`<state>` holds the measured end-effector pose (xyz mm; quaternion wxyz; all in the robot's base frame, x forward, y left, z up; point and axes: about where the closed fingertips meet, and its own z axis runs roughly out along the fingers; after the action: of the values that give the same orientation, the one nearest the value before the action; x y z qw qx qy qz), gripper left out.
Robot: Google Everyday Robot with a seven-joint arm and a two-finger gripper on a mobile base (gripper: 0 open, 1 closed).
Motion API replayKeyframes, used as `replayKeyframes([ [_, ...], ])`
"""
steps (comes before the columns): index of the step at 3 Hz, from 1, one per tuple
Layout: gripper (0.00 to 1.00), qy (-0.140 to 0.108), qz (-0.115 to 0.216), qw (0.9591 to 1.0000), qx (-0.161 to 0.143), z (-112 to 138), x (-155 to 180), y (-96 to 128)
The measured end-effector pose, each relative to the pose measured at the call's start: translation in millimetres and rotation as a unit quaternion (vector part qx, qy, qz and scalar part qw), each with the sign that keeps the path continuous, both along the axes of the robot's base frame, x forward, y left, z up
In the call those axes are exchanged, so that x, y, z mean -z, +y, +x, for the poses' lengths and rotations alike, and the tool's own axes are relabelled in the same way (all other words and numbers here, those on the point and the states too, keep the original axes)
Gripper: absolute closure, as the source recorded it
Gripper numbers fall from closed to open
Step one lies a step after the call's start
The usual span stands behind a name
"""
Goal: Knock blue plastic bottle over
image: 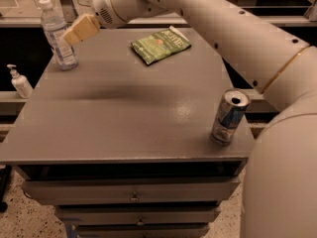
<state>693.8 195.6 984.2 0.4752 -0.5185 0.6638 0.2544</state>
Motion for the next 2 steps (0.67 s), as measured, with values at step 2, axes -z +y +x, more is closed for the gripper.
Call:
replayKeyframes([
  [2, 0.00, 0.008, 0.021, 0.9995, -0.022, 14, 11, 49],
])
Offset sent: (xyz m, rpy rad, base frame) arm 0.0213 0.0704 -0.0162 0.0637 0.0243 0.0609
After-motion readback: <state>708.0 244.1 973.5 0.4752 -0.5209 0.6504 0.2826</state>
